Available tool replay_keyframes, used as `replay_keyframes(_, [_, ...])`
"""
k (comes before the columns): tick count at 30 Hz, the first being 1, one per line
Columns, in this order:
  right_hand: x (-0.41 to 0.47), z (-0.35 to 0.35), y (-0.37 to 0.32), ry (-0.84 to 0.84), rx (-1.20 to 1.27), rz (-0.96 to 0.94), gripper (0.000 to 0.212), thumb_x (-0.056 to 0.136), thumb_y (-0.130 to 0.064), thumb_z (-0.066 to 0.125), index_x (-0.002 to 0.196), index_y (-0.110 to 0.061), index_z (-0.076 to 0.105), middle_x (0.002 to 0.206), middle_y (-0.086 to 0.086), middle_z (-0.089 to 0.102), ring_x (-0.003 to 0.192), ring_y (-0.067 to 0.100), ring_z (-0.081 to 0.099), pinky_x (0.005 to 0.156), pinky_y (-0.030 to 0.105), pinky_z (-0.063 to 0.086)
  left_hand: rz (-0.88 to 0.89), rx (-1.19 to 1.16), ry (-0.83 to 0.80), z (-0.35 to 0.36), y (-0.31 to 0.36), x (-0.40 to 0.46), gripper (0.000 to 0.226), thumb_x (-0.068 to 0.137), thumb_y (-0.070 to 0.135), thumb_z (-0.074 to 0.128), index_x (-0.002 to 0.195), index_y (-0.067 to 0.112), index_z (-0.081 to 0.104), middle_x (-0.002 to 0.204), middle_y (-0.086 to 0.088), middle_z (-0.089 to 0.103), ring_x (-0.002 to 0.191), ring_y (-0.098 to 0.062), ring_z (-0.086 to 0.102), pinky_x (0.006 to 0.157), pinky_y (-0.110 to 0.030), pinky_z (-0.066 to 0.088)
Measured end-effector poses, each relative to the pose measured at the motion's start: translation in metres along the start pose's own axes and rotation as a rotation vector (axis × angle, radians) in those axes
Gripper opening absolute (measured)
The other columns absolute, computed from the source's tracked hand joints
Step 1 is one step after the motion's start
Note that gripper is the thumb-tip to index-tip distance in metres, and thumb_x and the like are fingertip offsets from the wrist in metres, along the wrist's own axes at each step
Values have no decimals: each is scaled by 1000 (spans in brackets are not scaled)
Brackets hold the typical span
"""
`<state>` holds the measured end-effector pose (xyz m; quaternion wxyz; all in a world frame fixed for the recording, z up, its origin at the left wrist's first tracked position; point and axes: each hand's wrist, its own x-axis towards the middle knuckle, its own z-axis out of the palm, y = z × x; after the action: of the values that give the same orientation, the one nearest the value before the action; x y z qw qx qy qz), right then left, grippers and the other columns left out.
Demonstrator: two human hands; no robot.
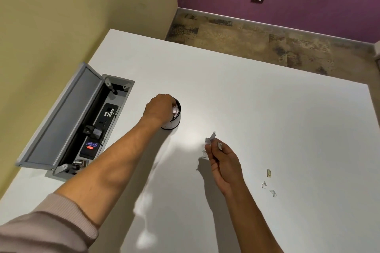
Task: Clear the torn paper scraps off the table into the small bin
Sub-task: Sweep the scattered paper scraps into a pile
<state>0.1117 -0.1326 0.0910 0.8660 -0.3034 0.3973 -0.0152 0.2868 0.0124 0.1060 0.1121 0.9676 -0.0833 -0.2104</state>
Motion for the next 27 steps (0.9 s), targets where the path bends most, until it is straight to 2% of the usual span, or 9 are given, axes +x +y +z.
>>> replay_keyframes(3, [-1,3,0,-11,-14,8,14,88,3,58,97,2,68,103,14,69,78,11,70,70,17,56,43,-132,40,-7,-6,-13,35,85,11,60,115,30,66,115,2,65,106,-28,59,81,-35,49])
replay_keyframes(5, [-2,7,1,-22,-30,7,13,88,4,57,96,1,68,99,12,70,79,12,69,70,17,56,56,-234,83,-7,-12,-23,39,84,11,63,118,29,65,119,4,65,110,-25,58,89,-37,50])
replay_keyframes(11, [4,25,-1,-56,-71,15,11,90,2,59,89,-1,69,90,7,72,77,11,68,70,17,56,101,-643,589,38,-33,-58,25,97,12,55,119,10,67,125,-2,66,116,-16,58,98,-13,37])
replay_keyframes(13, [9,33,-1,-68,-100,14,9,90,1,60,91,-2,69,89,6,71,76,10,69,71,16,56,89,-724,667,73,-42,-73,30,99,16,48,122,7,64,128,1,61,122,-17,55,106,-17,37])
replay_keyframes(16, [17,50,-2,-109,-224,-18,8,89,0,62,93,-3,69,89,5,71,73,8,71,73,16,56,77,-699,611,130,-53,-92,36,101,23,40,126,10,62,136,4,56,132,-21,49,111,-37,39])
replay_keyframes(19, [29,69,-2,-158,-429,-110,7,87,-1,66,91,-5,70,85,4,72,72,13,71,78,22,57,102,-583,442,178,-59,-107,40,101,27,40,136,13,55,145,8,44,142,-17,37,119,-31,24])
replay_keyframes(22, [47,87,0,-208,-601,-235,6,83,-2,71,89,-5,73,80,3,74,75,19,71,84,33,58,220,-289,322,206,-69,-112,50,104,34,28,146,10,42,156,-1,31,148,-20,22,122,-38,11])
replay_keyframes(24, [57,99,1,-215,-737,-319,9,79,-8,74,89,-7,75,82,6,75,80,21,72,84,34,58,273,-127,298,212,-71,-110,51,104,29,28,145,3,40,155,-12,34,147,-28,25,119,-45,17])
replay_keyframes(27, [67,118,5,-190,-1051,-478,7,78,-9,71,82,-12,76,74,2,73,76,18,71,71,23,56,278,-81,316,209,-66,-111,49,102,23,33,144,-1,42,152,-17,38,145,-32,30,117,-49,24])
